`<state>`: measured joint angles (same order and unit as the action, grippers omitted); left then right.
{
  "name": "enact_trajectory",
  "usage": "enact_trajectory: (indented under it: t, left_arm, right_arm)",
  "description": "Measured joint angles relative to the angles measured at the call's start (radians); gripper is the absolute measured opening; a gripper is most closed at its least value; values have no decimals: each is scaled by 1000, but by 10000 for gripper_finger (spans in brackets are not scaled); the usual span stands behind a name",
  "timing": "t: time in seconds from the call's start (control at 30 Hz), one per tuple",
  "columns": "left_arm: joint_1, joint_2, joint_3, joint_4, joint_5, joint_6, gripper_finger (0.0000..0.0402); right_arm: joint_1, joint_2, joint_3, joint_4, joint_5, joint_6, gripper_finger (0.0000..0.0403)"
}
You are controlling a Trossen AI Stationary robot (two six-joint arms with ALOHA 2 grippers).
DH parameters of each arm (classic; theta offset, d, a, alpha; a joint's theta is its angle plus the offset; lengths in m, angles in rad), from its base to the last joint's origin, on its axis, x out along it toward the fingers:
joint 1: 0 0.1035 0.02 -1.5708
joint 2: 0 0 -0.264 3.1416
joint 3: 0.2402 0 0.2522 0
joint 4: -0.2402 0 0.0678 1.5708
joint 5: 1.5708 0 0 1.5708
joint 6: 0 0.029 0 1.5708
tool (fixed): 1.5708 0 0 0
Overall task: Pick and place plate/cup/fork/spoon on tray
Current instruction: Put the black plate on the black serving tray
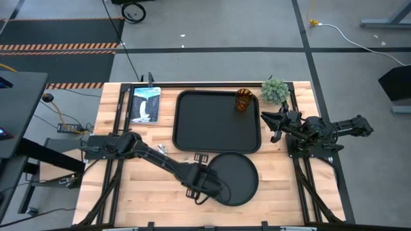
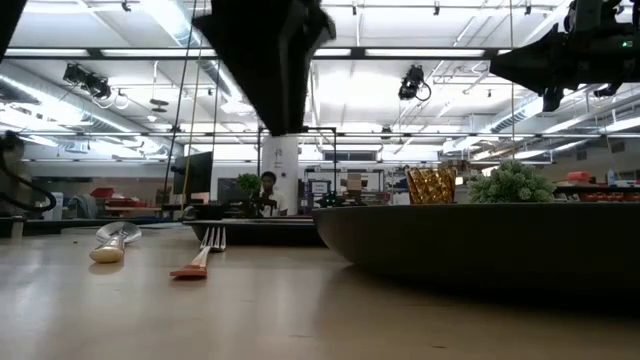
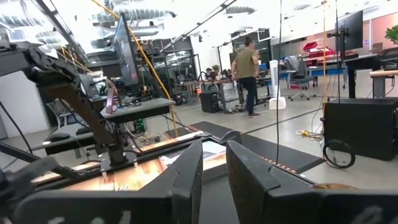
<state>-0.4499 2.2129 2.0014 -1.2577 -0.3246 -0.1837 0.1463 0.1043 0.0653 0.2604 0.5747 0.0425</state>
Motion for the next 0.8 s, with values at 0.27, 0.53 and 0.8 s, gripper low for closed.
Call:
enact_trajectory:
  t: [0.27, 0.53, 0.8]
  left_arm:
    - [-8, -3, 0, 130, -17, -15, 141]
    - [13, -25, 0, 116, -55, 13, 141]
    - [-25, -32, 0, 131, -108, 58, 141]
  right_arm:
    - [0, 0, 0, 2, 0, 0, 78]
    - [0, 0, 0, 0, 0, 0, 78]
    - [0, 0, 0, 0, 0, 0, 78]
